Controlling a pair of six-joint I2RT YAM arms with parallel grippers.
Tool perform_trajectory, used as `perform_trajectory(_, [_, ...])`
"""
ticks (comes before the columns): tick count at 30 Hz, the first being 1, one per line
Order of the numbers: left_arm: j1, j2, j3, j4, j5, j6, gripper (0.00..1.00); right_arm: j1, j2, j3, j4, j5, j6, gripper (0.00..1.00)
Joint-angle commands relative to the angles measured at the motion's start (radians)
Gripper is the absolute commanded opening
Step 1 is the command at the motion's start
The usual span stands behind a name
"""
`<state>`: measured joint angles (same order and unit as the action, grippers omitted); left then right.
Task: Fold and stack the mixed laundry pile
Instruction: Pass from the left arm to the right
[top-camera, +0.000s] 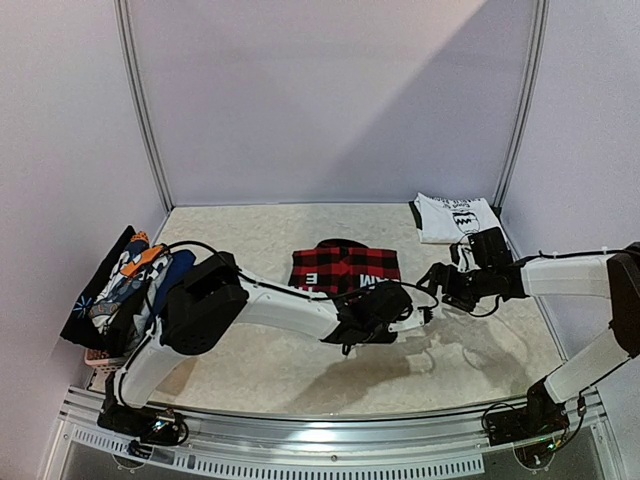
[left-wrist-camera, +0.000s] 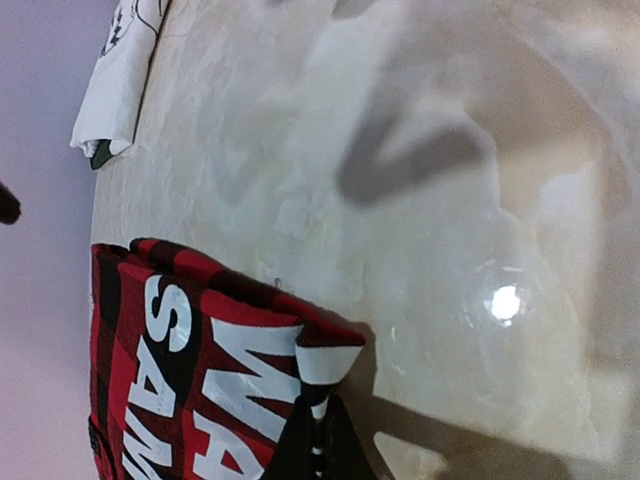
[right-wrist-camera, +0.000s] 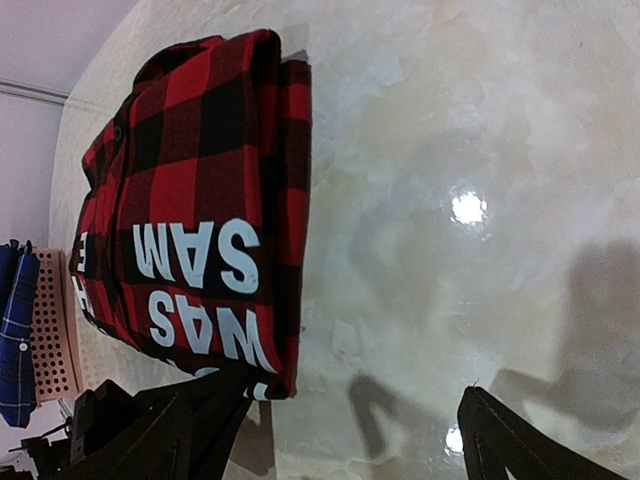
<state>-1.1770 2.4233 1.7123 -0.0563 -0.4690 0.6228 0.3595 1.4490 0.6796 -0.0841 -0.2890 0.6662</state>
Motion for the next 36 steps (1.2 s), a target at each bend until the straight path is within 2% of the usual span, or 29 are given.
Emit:
perform_trajectory(1, [0.037, -0.119, -0.117, 0.097, 0.075, -0.076, 0.00, -0.005, 0.069, 0.065, 0.059, -0.086, 0.028, 0.93])
perform_trajectory(8, [0.062, -0.229, -0.237, 0.172, 0.168, -0.154, 0.00, -0.005, 0.192, 0.126, 0.160, -0.207, 0.081, 0.95])
perform_trajectory(15, [0.065, -0.260, -0.289, 0.223, 0.188, -0.200, 0.00, -0.005, 0.340, 0.193, 0.242, -0.320, 0.130, 0.96])
perform_trajectory(21, [0.066, -0.291, -0.335, 0.268, 0.200, -0.234, 0.00, -0.004, 0.417, 0.215, 0.312, -0.353, 0.179, 0.96])
perform_trajectory(27, [0.066, -0.303, -0.354, 0.294, 0.218, -0.262, 0.00, -0.003, 0.509, 0.224, 0.430, -0.399, 0.254, 0.87])
perform_trajectory(32, [0.066, -0.311, -0.370, 0.314, 0.228, -0.285, 0.00, -0.003, 0.544, 0.242, 0.462, -0.403, 0.287, 0.80])
perform_trajectory(36, [0.066, -0.320, -0.385, 0.330, 0.243, -0.307, 0.00, -0.003, 0.578, 0.263, 0.504, -0.419, 0.303, 0.68])
